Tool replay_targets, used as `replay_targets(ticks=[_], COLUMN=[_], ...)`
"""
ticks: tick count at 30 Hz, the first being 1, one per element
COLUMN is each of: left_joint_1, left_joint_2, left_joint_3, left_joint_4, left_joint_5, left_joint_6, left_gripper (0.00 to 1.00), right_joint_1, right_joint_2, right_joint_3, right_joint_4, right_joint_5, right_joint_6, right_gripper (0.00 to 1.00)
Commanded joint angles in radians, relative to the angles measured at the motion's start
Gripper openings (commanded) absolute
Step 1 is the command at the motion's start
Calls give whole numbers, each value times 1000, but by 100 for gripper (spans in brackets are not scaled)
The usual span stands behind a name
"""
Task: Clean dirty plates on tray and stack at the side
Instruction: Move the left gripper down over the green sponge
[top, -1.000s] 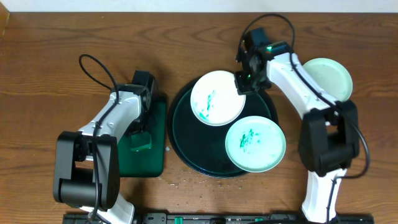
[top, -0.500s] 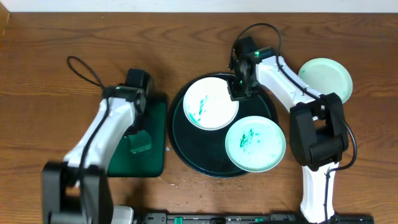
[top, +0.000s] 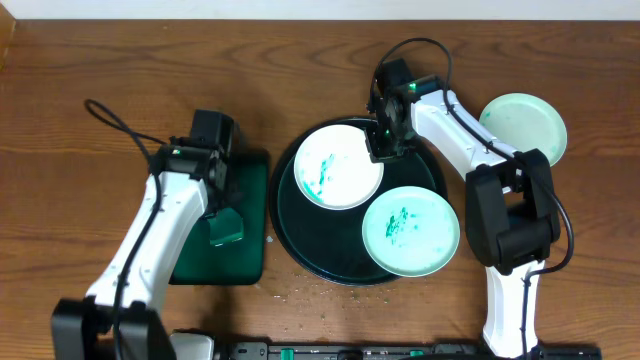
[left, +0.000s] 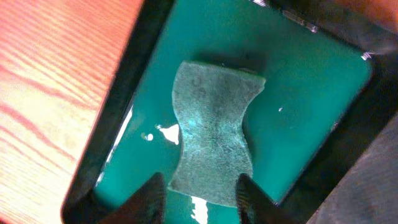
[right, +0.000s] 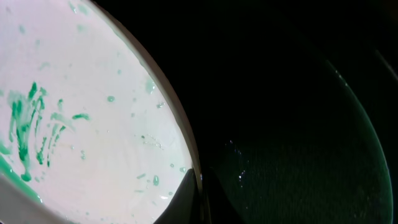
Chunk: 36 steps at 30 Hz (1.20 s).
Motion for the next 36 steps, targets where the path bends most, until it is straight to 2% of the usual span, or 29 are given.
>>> replay_targets(ticks=[1, 10, 14, 25, 30, 36], left_joint_1=[5, 6, 23, 135, 141, 141], left_joint_2=[77, 211, 234, 243, 243, 261], left_joint_3=[19, 11, -15, -43, -43, -43], left_joint_4=[2, 35, 81, 107, 127, 129], left_joint_5=[3, 7, 73, 117, 186, 196], left_joint_6=[7, 7, 37, 61, 102, 101], left_gripper=[44, 40, 40, 40, 39, 35], right_joint_1=[10, 12, 12, 15, 15, 16], right_joint_2=[6, 6, 6, 6, 6, 6], right_joint_3=[0, 0, 0, 0, 0, 0], right_joint_4=[-8, -17, -16, -18, -22, -23], right_joint_5=[-5, -5, -5, -5, -5, -5], right_joint_6=[5, -10, -10, -10, -10, -10], right_gripper=[1, 1, 1, 1, 1, 1])
